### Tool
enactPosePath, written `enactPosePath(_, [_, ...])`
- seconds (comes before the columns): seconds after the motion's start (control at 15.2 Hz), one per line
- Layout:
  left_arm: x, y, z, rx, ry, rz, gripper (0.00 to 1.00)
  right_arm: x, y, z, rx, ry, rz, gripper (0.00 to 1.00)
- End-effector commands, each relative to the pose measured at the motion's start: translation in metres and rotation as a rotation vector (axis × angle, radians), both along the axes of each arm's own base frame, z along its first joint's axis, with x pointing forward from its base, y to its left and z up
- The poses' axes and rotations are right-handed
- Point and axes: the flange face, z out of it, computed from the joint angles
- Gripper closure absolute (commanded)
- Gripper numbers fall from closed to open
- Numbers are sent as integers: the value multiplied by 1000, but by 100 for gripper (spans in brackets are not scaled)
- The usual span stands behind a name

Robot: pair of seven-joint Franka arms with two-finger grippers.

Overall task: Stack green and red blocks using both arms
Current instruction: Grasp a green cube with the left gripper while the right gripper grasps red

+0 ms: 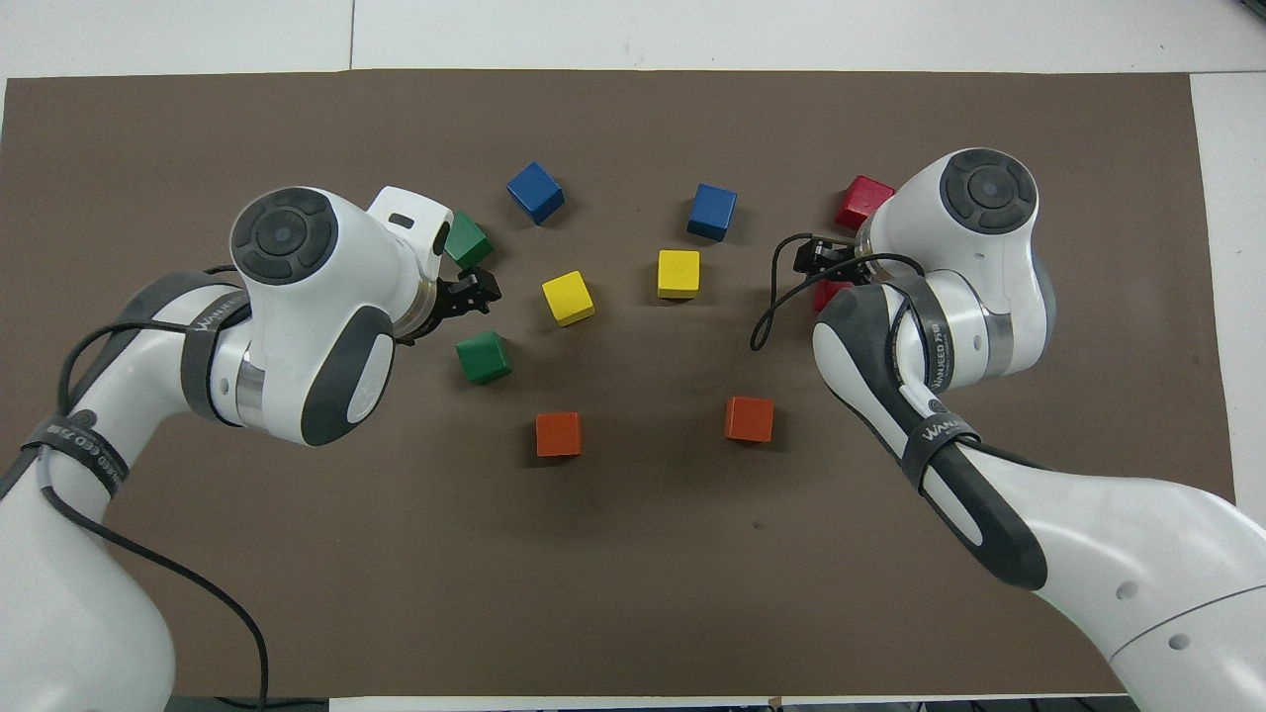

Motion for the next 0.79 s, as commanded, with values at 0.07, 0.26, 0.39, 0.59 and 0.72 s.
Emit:
enactPosePath(0.07, [-6, -4, -2, 0, -15, 4, 0, -6, 12, -9, -2, 4, 26, 0])
enactPosePath(0.26, [-17, -13, -12, 3, -9, -15, 0, -5, 8, -11, -4, 4, 52, 0])
enactPosePath(0.39, [-21, -17, -18, 0, -15, -1, 0, -6, 9, -13, -5, 7, 53, 3])
enactPosePath(0.59, [-26, -22, -22, 0, -15, 12, 0, -3, 4, -14, -4, -5, 62, 12])
enactPosePath(0.72, [-27, -21, -23, 6, -4, 48, 54, -4, 2, -18, -2, -11, 56, 18])
